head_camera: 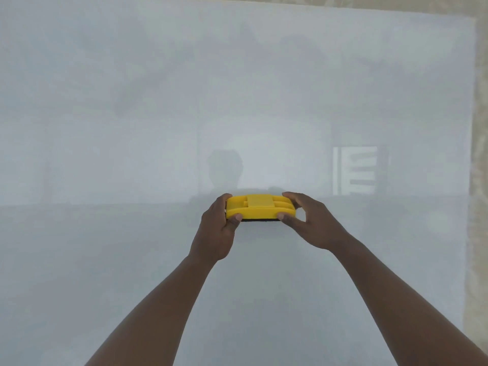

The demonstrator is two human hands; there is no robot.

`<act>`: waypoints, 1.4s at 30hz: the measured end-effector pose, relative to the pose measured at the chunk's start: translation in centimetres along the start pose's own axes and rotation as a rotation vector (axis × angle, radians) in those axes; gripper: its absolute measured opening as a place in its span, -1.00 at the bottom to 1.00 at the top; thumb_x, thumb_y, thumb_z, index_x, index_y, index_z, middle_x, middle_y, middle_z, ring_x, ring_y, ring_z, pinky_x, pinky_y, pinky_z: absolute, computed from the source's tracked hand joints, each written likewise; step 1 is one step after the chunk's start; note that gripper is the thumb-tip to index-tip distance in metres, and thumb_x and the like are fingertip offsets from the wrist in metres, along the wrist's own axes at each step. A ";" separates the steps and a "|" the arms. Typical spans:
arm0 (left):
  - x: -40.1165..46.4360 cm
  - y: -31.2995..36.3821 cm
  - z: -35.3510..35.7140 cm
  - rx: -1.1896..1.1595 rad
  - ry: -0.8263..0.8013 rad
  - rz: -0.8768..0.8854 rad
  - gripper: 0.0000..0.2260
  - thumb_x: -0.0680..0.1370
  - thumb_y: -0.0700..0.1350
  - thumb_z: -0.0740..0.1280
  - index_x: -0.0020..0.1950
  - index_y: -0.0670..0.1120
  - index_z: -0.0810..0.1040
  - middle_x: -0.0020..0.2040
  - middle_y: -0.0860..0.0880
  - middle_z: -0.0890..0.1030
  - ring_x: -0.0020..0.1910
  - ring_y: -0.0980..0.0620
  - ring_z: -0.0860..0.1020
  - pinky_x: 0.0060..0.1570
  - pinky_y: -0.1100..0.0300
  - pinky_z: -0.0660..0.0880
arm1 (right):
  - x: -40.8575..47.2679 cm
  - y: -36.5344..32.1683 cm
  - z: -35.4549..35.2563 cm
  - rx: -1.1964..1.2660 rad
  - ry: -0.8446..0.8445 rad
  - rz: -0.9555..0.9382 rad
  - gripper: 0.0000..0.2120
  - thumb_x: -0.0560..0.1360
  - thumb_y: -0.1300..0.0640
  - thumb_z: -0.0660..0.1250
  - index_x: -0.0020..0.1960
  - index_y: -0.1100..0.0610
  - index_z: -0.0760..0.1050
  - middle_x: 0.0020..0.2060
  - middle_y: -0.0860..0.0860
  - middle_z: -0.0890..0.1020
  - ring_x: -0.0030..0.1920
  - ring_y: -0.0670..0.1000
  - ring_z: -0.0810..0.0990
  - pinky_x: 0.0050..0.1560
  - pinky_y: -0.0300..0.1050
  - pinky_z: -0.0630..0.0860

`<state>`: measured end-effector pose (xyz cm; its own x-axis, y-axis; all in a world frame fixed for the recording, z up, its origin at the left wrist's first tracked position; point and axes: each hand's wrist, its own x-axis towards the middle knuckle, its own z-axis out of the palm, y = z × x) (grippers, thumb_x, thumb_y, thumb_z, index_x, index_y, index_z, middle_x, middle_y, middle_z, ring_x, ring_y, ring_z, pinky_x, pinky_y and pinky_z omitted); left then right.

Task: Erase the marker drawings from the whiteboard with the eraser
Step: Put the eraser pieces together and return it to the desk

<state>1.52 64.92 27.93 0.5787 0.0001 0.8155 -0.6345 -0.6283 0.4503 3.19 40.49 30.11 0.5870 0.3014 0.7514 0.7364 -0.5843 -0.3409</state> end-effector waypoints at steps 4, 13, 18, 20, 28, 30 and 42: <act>-0.7 1.7 3.1 0.019 -0.083 -0.020 -0.52 0.65 -0.11 0.28 0.55 -0.18 0.28 0.38 -0.20 0.51 0.33 -0.19 0.48 0.30 -0.03 0.43 | -2.6 1.5 -2.5 -0.103 -0.004 0.053 -0.44 0.51 -0.16 0.35 0.42 0.06 0.37 0.13 -0.18 0.51 0.12 -0.15 0.50 0.36 0.16 0.37; -1.3 10.6 18.7 -0.026 -0.351 0.065 -0.57 0.64 -0.09 0.29 0.48 -0.14 0.33 0.30 -0.17 0.48 0.17 -0.20 0.50 0.13 -0.02 0.47 | -12.9 9.8 -15.3 -0.313 0.070 0.246 -0.53 0.49 -0.16 0.38 0.32 0.02 0.42 0.12 -0.13 0.57 0.12 -0.08 0.55 0.31 0.21 0.38; -3.2 17.1 31.8 -0.093 -0.535 0.062 -0.53 0.65 -0.12 0.28 0.54 -0.17 0.29 0.35 -0.19 0.39 0.31 -0.19 0.45 0.30 -0.04 0.44 | -21.1 15.9 -23.4 -0.465 0.083 0.428 -0.54 0.47 -0.15 0.41 0.29 0.00 0.43 0.13 -0.12 0.56 0.15 -0.07 0.54 0.27 0.00 0.23; -4.6 20.4 37.6 -0.142 -0.616 0.058 -0.52 0.65 -0.14 0.27 0.56 -0.17 0.27 0.38 -0.18 0.37 0.36 -0.17 0.43 0.33 -0.01 0.41 | -25.3 18.7 -26.5 -0.494 0.113 0.506 -0.55 0.46 -0.13 0.44 0.26 0.01 0.44 0.11 -0.11 0.56 0.12 -0.05 0.53 0.24 -0.01 0.24; -13.3 30.5 54.3 -0.234 -0.871 0.019 -0.54 0.58 -0.27 0.27 0.49 -0.19 0.35 0.36 -0.19 0.44 0.38 -0.19 0.43 0.24 0.06 0.39 | -41.3 26.6 -32.7 -0.601 0.175 0.851 -0.49 0.46 -0.17 0.42 0.29 0.06 0.40 0.16 -0.05 0.55 0.17 0.02 0.50 0.25 0.01 0.28; -16.0 32.3 57.4 -0.253 -0.942 0.002 -0.54 0.56 -0.28 0.29 0.47 -0.19 0.38 0.35 -0.20 0.46 0.36 -0.20 0.44 0.25 0.04 0.41 | -45.2 27.9 -33.3 -0.630 0.148 0.934 -0.48 0.46 -0.19 0.40 0.30 0.03 0.40 0.18 -0.04 0.54 0.19 0.02 0.47 0.21 -0.06 0.20; -27.6 33.3 63.4 -0.224 -1.217 -0.120 -0.38 0.43 -0.30 0.31 0.51 -0.19 0.34 0.39 -0.16 0.42 0.39 -0.19 0.42 0.23 0.06 0.44 | -57.5 29.4 -30.7 -0.657 -0.001 1.121 -0.51 0.43 -0.22 0.36 0.23 0.03 0.39 0.08 -0.06 0.50 0.13 0.01 0.44 0.16 -0.10 0.17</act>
<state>-3.07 -5.35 -2.62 0.6622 -0.7478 -0.0482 -0.5486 -0.5276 0.6486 -19.23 -17.15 -5.72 0.7723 -0.5886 0.2389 -0.4541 -0.7745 -0.4403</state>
